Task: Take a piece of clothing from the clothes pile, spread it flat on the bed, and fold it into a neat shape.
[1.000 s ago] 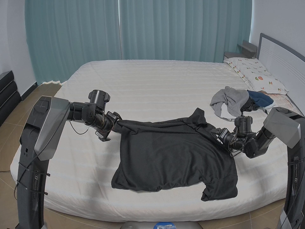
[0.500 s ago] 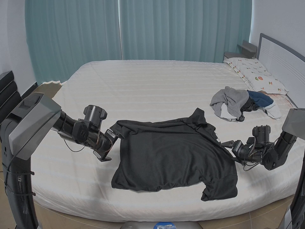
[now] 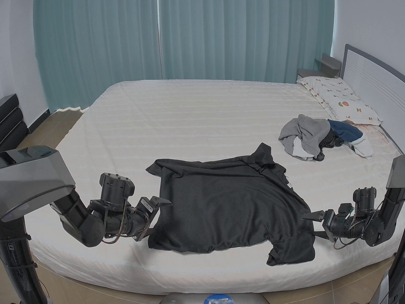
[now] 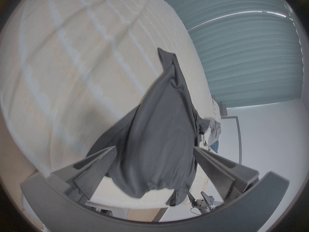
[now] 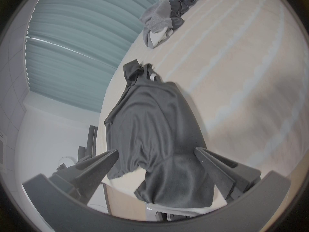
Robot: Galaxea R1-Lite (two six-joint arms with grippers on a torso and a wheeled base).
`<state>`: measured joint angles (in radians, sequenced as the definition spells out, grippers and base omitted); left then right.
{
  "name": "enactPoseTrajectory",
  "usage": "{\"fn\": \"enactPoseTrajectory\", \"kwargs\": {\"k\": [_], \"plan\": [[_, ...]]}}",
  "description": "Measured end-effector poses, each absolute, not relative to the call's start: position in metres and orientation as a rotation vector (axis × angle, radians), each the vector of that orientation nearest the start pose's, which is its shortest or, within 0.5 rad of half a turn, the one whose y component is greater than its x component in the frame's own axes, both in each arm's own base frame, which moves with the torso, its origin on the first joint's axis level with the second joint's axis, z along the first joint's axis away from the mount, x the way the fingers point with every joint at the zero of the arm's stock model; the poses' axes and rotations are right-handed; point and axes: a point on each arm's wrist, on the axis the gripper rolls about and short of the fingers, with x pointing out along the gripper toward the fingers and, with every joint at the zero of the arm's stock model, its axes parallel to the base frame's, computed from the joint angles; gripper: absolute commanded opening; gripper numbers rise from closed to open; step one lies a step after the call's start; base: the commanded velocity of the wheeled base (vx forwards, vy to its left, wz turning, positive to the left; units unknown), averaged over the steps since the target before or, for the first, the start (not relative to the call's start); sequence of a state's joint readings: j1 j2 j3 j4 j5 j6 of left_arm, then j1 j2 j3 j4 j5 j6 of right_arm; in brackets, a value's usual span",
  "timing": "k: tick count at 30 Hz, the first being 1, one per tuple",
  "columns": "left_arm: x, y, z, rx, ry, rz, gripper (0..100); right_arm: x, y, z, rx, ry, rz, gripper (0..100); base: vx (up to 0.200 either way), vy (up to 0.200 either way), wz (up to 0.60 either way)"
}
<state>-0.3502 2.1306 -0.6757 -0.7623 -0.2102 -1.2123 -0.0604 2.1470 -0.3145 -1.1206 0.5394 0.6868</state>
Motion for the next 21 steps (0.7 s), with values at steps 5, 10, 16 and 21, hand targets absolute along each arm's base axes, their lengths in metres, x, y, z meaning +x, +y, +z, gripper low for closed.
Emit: {"fn": "enactPoseTrajectory", "kwargs": {"k": [5, 10, 16, 21], "plan": [[0.293, -0.120, 0.022, -1.078, 0.952, -0.055, 100, 0.255, -0.004, -0.009, 0.872, 0.863, 0.221, 100, 0.000, 0.000, 0.00], [0.289, -0.120, 0.023, -1.080, 0.958, -0.053, 100, 0.252, -0.003, -0.011, 0.881, 0.877, 0.224, 100, 0.000, 0.000, 0.00], [0.284, -0.118, 0.025, -1.082, 0.966, -0.055, 100, 0.249, -0.003, -0.013, 0.886, 0.893, 0.222, 100, 0.000, 0.000, 0.00], [0.283, -0.118, 0.026, -1.085, 0.965, -0.058, 100, 0.249, -0.003, -0.013, 0.888, 0.893, 0.221, 100, 0.000, -0.160, 0.00]]}}
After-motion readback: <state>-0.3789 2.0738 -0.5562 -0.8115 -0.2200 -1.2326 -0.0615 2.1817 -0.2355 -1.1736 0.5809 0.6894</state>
